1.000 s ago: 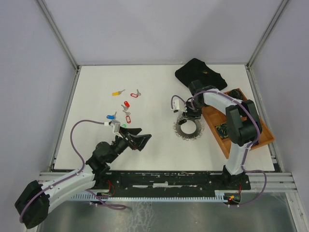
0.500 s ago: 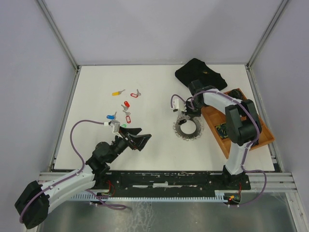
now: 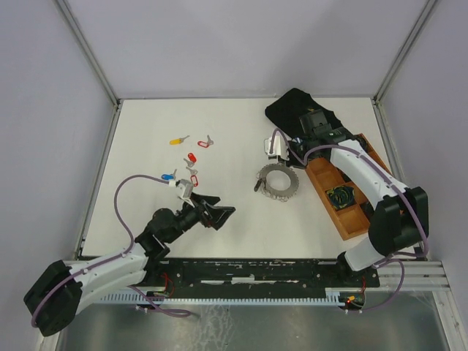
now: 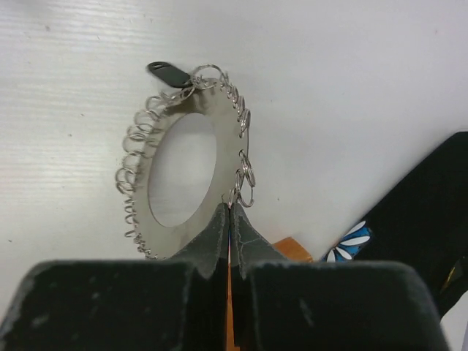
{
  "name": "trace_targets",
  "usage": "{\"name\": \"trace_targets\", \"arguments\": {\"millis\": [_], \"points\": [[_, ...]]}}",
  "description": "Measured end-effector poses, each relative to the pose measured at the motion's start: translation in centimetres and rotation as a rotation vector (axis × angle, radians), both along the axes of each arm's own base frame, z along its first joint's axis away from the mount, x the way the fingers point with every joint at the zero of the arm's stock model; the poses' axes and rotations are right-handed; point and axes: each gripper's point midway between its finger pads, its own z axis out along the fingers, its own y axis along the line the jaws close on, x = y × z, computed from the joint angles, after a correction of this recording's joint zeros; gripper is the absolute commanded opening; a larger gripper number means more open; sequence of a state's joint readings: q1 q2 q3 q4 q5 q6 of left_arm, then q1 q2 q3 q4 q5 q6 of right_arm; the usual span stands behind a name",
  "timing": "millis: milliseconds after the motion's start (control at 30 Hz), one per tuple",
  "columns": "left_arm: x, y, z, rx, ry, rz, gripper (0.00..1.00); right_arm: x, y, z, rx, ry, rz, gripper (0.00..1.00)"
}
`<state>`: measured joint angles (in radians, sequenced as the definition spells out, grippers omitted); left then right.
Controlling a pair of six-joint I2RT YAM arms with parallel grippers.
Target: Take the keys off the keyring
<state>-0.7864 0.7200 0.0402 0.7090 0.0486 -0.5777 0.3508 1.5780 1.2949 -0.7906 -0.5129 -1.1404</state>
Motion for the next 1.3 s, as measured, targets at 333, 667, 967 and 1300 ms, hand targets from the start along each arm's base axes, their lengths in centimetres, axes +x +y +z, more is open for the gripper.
{"name": "trace_targets", "arguments": {"millis": [333, 667, 967, 1300], "points": [[1.8, -2.3, -1.4, 0.207, -0.084, -0.069, 0.88, -3.7, 1.7, 3.5, 0.152, 0.028, 0.064, 0.00], [4.5, -4.8, 0.1, 0.412, -0.396, -0.146, 0.90, -7.2, 3.6, 6.2, 0.225, 0.020, 0.176, 0.00], [6.6, -6.9, 3.2, 0.484, -0.638, -0.260, 0.88, -10.3, 5.2, 5.7, 0.221, 0.053, 0.320, 0.00], [4.6, -8.8, 1.5, 0.483, -0.716, -0.492, 0.80, -13.5, 6.4, 5.5, 0.219, 0.092, 0.449, 0.00]]}}
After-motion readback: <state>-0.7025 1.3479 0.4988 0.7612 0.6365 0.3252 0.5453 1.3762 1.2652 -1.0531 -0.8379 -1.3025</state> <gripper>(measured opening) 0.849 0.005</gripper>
